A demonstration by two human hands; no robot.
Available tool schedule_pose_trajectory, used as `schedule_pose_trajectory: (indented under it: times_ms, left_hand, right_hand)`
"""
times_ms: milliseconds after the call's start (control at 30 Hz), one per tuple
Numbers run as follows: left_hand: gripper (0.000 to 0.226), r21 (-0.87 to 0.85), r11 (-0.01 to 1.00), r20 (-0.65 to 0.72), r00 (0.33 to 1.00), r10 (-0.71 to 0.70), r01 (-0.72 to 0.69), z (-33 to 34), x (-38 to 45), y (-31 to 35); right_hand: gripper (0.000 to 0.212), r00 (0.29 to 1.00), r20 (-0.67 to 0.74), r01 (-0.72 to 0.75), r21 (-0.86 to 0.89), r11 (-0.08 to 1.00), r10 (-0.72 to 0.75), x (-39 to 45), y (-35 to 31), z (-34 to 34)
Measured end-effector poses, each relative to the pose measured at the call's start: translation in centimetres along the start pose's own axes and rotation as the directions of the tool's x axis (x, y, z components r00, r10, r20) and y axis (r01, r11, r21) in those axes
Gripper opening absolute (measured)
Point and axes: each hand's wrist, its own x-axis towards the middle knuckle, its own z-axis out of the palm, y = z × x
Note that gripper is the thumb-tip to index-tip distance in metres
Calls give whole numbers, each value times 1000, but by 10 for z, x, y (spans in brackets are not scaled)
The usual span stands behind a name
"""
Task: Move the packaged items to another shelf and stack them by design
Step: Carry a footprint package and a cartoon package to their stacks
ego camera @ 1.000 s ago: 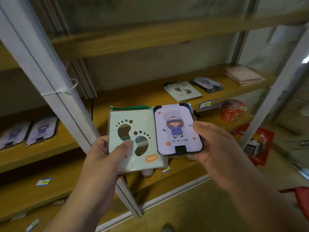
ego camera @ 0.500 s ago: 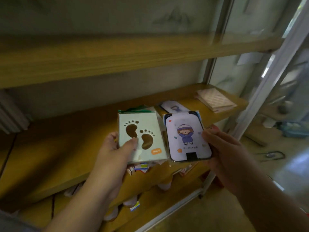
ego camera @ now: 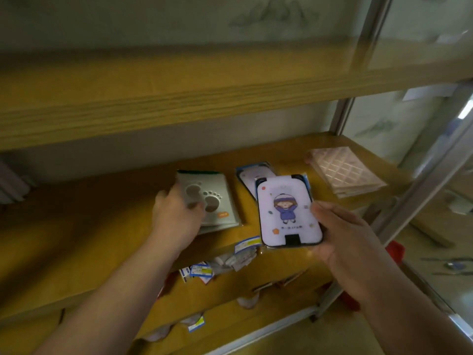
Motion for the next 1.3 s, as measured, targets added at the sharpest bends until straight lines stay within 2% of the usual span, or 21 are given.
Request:
schedule_pose_trajectory:
  times_ms: [100,233,367,500,633,767,933,1033,1200,1300]
  left_hand:
    - [49,153,986,-6,998,-69,69,7,-9,3]
    - [47,181,978,-99,991,-86,103,11,-24,12]
    - [42,196,979,-188,982,-20,57,16,-43,29]
    - [35,200,980,-211,976,56,-13,28,-62,45]
    - [36,215,976,-219,973,68,-20,38,-71,55]
    - [43,263,965,-200,978,61,-7,42,-79,57]
    - [44,252,968,-250,966,65,0,39,-88,59]
    - [43,271,963,-264,963,59,15,36,-94,58]
    - [48,329,943,-258,965,43,46,27,-99,57]
    - [55,349,936,-247,967,53,38,16,-103,56]
  right_hand:
    - [17,1000,-5,-25,-105,994,24,20,-6,-10]
    - [14,997,52,-41,-192,981,52,48,-12,-22]
    - [13,990,121,-33,-257,966,66,81,-15,-32]
    - [9,988,154,27,-356,934,30,122,-15,-32]
    - [14,970,236,184,-536,824,-63,156,-15,-20]
    - [21,934,314,347,-694,631,-168,172,-12,-14]
    - [38,910,369,415,-804,427,-189,167,-5,-16]
    - [41,863,420,497,-802,330,-280,154,-10,-15]
    - [38,735,602,678,-666,311,-312,117,-19,7]
    - [41,669,669,742,-620,254,-322,100,-21,19]
